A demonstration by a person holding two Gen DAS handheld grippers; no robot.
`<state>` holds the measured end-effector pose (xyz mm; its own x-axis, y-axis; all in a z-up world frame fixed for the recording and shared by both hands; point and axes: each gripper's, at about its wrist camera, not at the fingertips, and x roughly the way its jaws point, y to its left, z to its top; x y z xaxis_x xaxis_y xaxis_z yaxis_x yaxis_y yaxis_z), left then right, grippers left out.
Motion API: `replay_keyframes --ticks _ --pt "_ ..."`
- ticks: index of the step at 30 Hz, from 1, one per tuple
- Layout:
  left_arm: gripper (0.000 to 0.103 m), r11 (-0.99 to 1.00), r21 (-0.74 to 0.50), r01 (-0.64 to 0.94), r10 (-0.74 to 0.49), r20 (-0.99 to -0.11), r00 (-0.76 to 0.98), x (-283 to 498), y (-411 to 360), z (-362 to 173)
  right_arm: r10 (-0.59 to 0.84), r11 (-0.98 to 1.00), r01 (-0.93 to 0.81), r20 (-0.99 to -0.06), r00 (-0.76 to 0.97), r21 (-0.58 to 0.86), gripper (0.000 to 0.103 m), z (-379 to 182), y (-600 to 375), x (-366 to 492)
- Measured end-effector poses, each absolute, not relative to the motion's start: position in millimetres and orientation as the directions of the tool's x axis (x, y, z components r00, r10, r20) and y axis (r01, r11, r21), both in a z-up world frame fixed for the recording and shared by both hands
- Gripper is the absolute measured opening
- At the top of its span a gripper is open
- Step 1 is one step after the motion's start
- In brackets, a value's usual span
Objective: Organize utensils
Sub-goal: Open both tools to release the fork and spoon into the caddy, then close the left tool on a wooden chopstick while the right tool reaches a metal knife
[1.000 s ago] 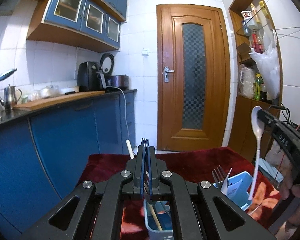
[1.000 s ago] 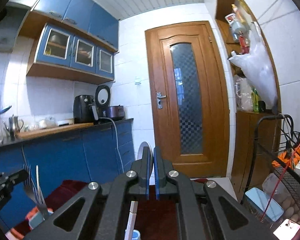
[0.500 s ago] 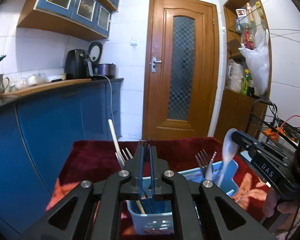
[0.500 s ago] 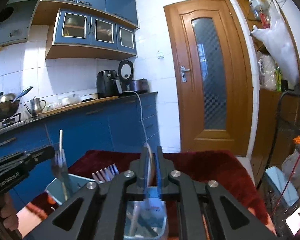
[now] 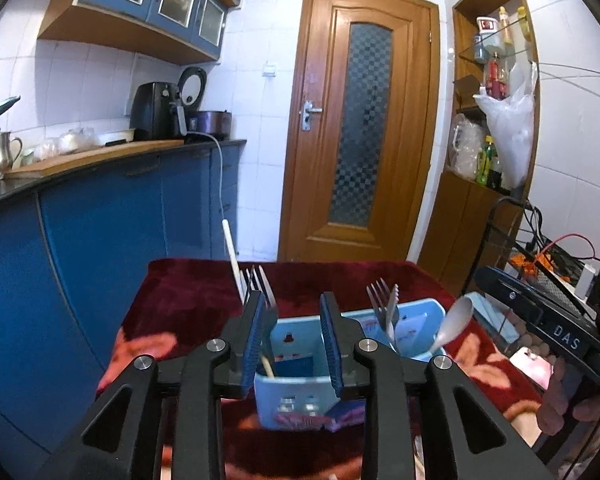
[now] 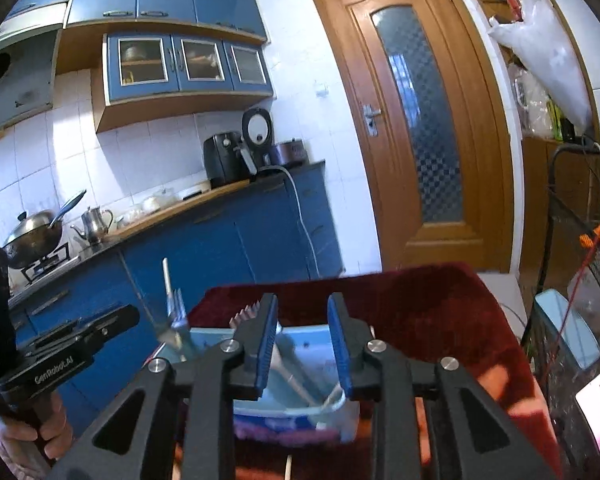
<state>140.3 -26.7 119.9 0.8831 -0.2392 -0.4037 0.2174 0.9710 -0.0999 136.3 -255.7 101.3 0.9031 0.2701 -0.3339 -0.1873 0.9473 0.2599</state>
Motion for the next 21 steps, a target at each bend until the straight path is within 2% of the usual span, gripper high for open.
replay_keyframes --ticks 9,21 --pt "0.029 0.968 -0.125 0.22 -0.253 -0.5 0.828 107 -22 117 0.271 0.957 -0.192 -0.431 0.861 0.217 0.029 96 -253 100" --pt "0.029 0.962 -0.173 0.211 -0.273 -0.6 0.752 80 -18 85 0.22 0.974 -0.146 -0.57 0.792 0.174 0.029 63 -257 67"
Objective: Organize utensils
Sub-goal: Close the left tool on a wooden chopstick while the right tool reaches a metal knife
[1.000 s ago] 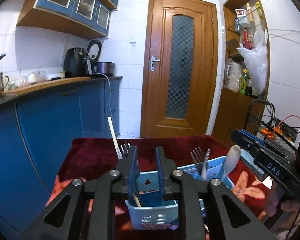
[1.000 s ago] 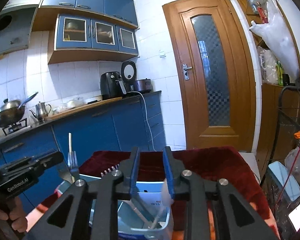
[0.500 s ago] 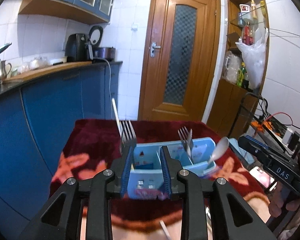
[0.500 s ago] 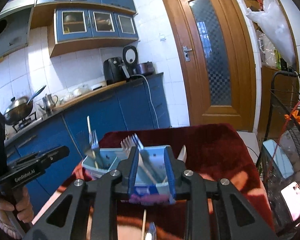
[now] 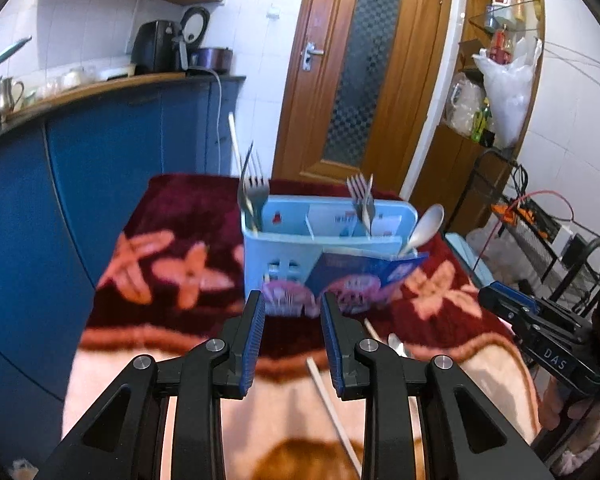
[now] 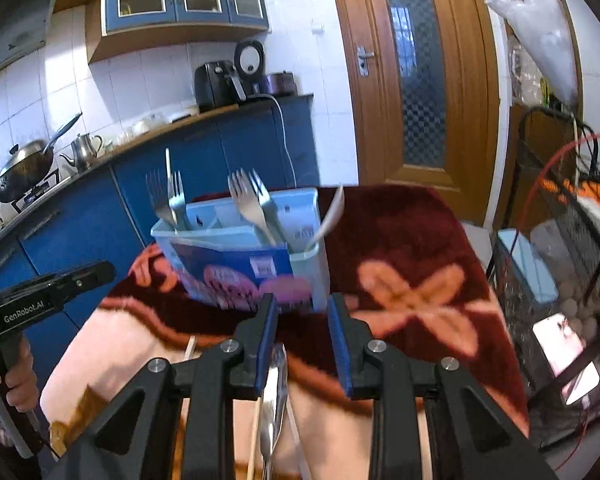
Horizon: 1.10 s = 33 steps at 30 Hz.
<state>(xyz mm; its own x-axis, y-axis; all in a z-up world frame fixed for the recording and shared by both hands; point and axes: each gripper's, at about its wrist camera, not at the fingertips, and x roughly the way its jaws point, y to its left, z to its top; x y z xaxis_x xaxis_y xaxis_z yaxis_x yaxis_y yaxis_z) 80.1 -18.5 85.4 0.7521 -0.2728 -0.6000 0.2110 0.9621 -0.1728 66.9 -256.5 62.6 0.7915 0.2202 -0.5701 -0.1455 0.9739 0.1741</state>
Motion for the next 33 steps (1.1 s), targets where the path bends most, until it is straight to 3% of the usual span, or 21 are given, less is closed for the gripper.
replay_keyframes --ticks 12,33 --pt "0.029 0.956 -0.208 0.208 -0.294 -0.696 0.655 73 -33 44 0.254 0.965 -0.139 -0.648 0.718 0.224 0.034 27 -259 53" --pt "0.029 0.957 -0.201 0.21 -0.282 -0.816 0.505 91 -67 3 0.28 0.955 -0.12 -0.682 0.676 0.272 0.036 -1 -276 54"
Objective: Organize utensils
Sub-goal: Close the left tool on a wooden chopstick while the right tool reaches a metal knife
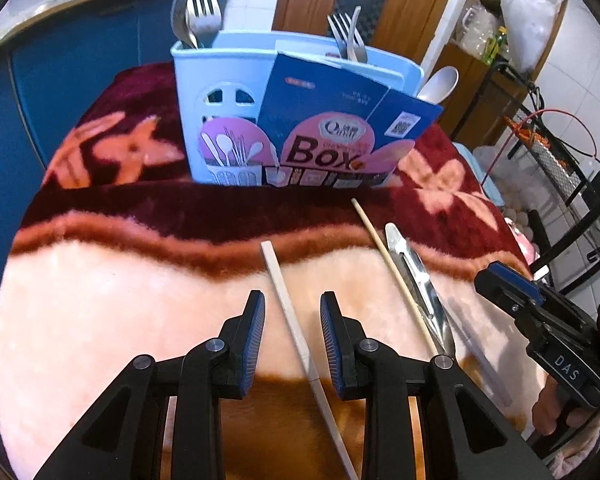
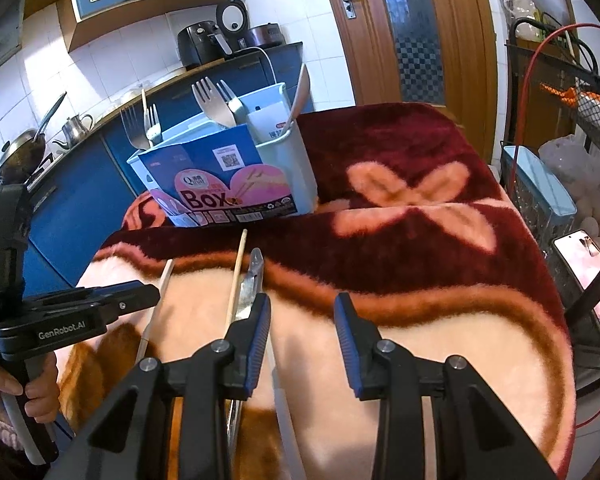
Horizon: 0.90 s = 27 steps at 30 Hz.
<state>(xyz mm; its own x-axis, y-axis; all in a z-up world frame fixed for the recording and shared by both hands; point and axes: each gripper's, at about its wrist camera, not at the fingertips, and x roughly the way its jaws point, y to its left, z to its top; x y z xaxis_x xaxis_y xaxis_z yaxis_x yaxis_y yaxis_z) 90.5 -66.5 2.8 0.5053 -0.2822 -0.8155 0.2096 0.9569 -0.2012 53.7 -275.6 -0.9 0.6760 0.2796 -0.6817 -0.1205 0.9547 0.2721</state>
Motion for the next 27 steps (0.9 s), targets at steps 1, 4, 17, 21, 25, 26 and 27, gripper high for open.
replay_keyframes --ticks 1,4,17,21,25,26,27 --pt "0.029 0.956 -0.207 0.208 -0.286 -0.819 0.497 92 -67 1 0.28 0.955 -0.12 -0.682 0.675 0.273 0.036 -1 -276 54" --pt "0.028 0.956 -0.213 0.199 -0.285 -0.831 0.477 96 -67 -3 0.281 0.954 -0.118 -0.683 0.674 0.276 0.036 -3 -277 54" --pt "0.006 0.932 -0.328 0.157 -0.362 -0.809 0.462 99 -49 -10 0.284 0.955 -0.128 -0.695 0.661 0.269 0.036 -3 -272 57" --pt "0.006 0.926 -0.342 0.16 -0.375 -0.783 0.497 95 -39 -3 0.283 0.958 -0.151 -0.706 0.649 0.246 0.036 -1 -262 60" --pt "0.006 0.925 -0.344 0.162 -0.375 -0.755 0.538 92 -29 7 0.294 0.955 -0.179 -0.719 0.629 0.235 0.036 1 -252 67" --pt "0.006 0.926 -0.341 0.162 -0.372 -0.748 0.55 91 -26 9 0.297 0.955 -0.182 -0.723 0.624 0.235 0.036 0 -250 68" --pt "0.006 0.927 -0.339 0.163 -0.369 -0.74 0.562 90 -24 11 0.298 0.955 -0.182 -0.732 0.613 0.236 0.036 0 -248 72"
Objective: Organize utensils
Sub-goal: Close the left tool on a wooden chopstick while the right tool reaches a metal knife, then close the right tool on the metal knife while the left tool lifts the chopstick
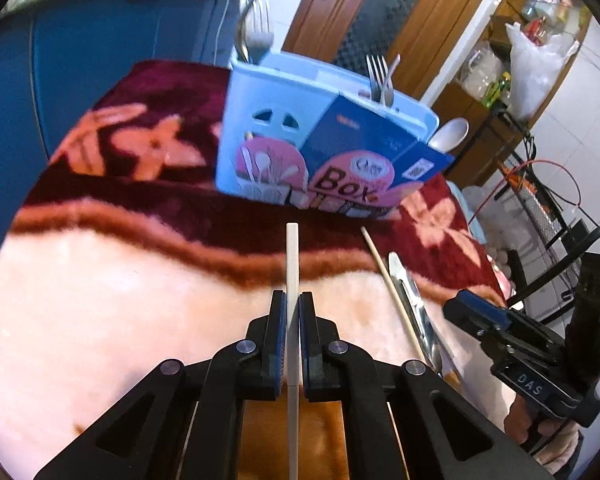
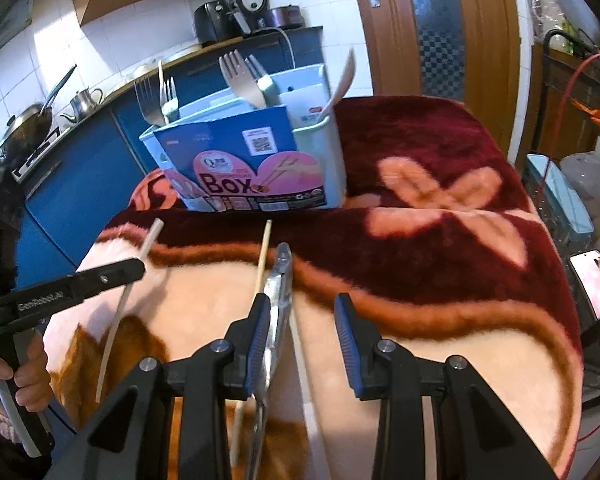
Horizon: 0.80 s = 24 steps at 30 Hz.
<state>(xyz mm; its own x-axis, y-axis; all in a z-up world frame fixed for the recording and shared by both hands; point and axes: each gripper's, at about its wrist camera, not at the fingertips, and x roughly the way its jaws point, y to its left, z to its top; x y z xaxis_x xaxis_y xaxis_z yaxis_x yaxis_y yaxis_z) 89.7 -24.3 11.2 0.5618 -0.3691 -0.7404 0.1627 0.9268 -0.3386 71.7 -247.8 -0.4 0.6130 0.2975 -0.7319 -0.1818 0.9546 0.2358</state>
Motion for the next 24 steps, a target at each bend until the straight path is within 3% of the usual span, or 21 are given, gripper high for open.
replay_keyframes --ticks 7,11,24 --pt "0.006 0.934 -0.314 0.171 -0.348 -0.688 0.637 84 -12 26 0.314 0.949 -0.21 -0.781 0.54 0.237 0.036 -9 -237 91" --pt "0.006 0.933 -0.314 0.175 -0.349 -0.673 0.653 83 -7 30 0.319 0.944 -0.241 -0.816 0.482 0.226 0.022 -15 -230 103" --pt "0.006 0.93 -0.32 0.184 -0.355 -0.645 0.676 78 -2 37 0.38 0.922 -0.252 -0.812 0.444 0.294 0.007 -13 -231 121"
